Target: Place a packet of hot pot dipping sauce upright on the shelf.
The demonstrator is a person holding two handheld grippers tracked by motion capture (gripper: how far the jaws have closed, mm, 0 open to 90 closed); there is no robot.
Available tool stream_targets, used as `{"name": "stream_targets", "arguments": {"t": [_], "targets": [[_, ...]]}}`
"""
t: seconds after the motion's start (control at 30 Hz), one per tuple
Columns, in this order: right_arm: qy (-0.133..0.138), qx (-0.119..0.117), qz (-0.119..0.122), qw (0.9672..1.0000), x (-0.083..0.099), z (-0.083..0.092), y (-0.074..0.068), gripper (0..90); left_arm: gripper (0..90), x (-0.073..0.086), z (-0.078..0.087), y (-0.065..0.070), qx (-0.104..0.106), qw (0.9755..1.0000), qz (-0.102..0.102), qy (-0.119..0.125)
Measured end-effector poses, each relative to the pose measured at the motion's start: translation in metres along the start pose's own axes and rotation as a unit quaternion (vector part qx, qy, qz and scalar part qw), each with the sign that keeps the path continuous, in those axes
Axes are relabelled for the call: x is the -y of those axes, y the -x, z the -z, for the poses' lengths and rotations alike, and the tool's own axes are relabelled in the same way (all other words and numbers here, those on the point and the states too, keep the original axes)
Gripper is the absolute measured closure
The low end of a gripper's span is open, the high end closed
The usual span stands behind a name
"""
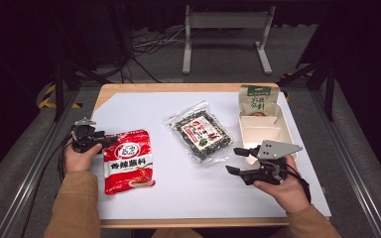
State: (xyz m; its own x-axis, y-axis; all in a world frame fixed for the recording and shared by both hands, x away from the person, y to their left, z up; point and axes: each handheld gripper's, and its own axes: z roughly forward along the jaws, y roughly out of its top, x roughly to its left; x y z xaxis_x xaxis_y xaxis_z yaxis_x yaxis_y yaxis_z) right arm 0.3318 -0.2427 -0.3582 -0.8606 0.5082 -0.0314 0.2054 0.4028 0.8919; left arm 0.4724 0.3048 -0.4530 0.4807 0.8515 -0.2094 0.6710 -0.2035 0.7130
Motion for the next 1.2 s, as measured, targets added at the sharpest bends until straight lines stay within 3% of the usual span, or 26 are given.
{"name": "stream_targets", "arguments": {"t": [0.13,0.33,0.5,0.7,0.87,0.9,0.97,1.2], "targets": [[0.002,-0.003,-0.004,1.0000,0.000,-0.001,0.000,36.2,30.5,0.002,-0.001,-0.003,0.006,1.0000,0.005,0.000],[0.002,-0.004,-0.008,1.0000,0.001,-0.002,0.000,36.0,32.5,0.002,-0.001,0.000,0.012,0.9999,-0.006,-0.004],[0.004,-0.003,-0.006,1.0000,0.001,-0.002,0.000,35.3,46.4,0.001,0.001,0.002,0.029,0.9994,-0.013,-0.014],[0.005,0.003,-0.008,0.9999,0.002,0.000,0.001,34.5,54.8,0.001,0.009,0.003,0.044,0.9989,-0.014,-0.003],[0.006,0.006,-0.014,0.9999,0.002,0.000,0.002,33.8,60.4,0.001,0.013,0.008,0.037,0.9986,-0.037,0.000],[0.007,0.008,-0.015,0.9998,0.002,0.000,0.002,33.8,60.9,0.001,0.015,0.011,0.031,0.9978,-0.058,-0.002],[0.008,0.006,-0.017,0.9998,0.003,0.000,0.002,33.8,62.7,0.000,0.016,0.014,0.031,0.9966,-0.077,-0.002],[0.005,0.003,-0.015,0.9999,0.003,-0.003,0.001,33.8,65.4,0.002,0.014,0.018,0.046,0.9953,-0.085,-0.010]]}}
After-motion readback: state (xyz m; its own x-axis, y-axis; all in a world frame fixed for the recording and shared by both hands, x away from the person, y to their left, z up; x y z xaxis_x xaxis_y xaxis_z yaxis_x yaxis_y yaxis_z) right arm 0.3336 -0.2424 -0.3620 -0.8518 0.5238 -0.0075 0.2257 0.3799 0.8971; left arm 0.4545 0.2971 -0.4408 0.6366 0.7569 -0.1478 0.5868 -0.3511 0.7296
